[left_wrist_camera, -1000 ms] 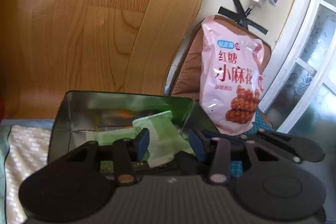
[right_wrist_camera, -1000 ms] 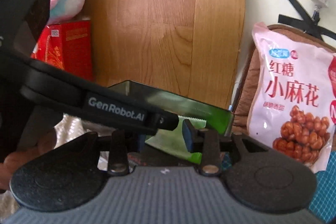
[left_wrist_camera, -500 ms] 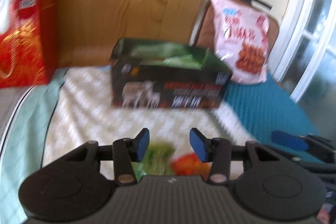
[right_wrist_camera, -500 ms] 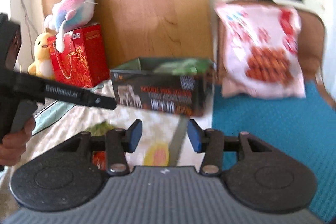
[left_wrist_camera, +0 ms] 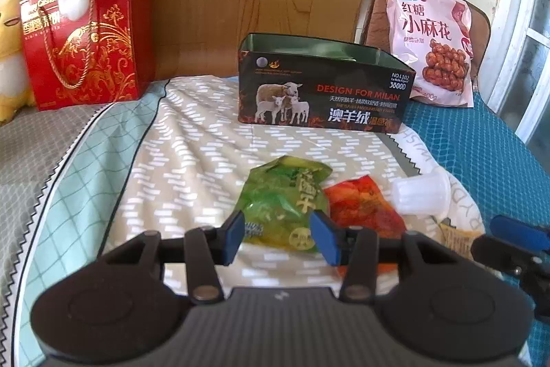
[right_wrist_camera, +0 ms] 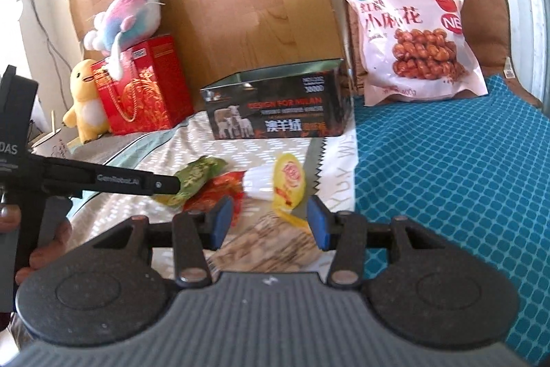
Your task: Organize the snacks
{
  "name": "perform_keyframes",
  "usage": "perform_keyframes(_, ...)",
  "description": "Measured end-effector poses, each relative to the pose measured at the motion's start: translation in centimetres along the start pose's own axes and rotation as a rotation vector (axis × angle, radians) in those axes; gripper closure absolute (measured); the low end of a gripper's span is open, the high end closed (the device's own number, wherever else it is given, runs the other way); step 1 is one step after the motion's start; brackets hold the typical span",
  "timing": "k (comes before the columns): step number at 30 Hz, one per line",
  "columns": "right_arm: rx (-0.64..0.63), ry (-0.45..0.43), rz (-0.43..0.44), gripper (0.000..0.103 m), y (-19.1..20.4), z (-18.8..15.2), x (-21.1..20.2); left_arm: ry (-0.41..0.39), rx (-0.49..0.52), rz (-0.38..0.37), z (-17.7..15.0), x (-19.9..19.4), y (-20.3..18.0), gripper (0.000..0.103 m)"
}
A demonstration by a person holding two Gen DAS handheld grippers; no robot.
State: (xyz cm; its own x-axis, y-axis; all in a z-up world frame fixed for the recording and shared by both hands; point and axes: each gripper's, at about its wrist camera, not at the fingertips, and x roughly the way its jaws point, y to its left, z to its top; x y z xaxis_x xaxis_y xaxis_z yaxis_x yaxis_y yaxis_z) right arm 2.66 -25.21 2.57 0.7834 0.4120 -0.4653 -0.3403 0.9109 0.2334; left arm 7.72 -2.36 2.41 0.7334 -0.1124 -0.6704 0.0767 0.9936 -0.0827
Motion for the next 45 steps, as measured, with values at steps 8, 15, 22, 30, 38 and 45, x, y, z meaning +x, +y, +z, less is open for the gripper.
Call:
perform_keyframes(8, -0.017, -0.005, 0.0, 0.052, 0.8, -0.4, -0.9, -0.017, 0.016, 0.05, -0.9, -0.6, 0.4, 0.06)
perform_keyframes(15, -0.052, 0.014, -0.028, 0.033, 0.8, 0.6, 0.9, -0.045, 0.013, 0.101, -1.9, -1.0, 1.8, 0.06)
perform_keyframes(22, -0.007, 0.108, -0.027, 0.033, -0.4, 1.6, 4.7, -0.094, 0.005, 0.128, -3.4, -0.9, 3.6, 0.057)
perform_keyframes(30, -0.07, 0.161, -0.061, 0.033, -0.4, 2.0, 7.5, -0.107, -0.036, 0.07, -3.4, -1.2, 4.3, 0.056)
perform_keyframes(38, -0.128, 0.168, -0.024, 0.044, -0.1, 2.6, 8.5, -0.119, -0.067, 0.039, -3.4, -1.4, 4.9, 0.055)
perform_keyframes(45, -0.164, 0.093, -0.059, 0.044, 1.6, 2.7, 6.7, -0.131, -0.114, 0.032, -3.5, -1.7, 5.5, 0.053)
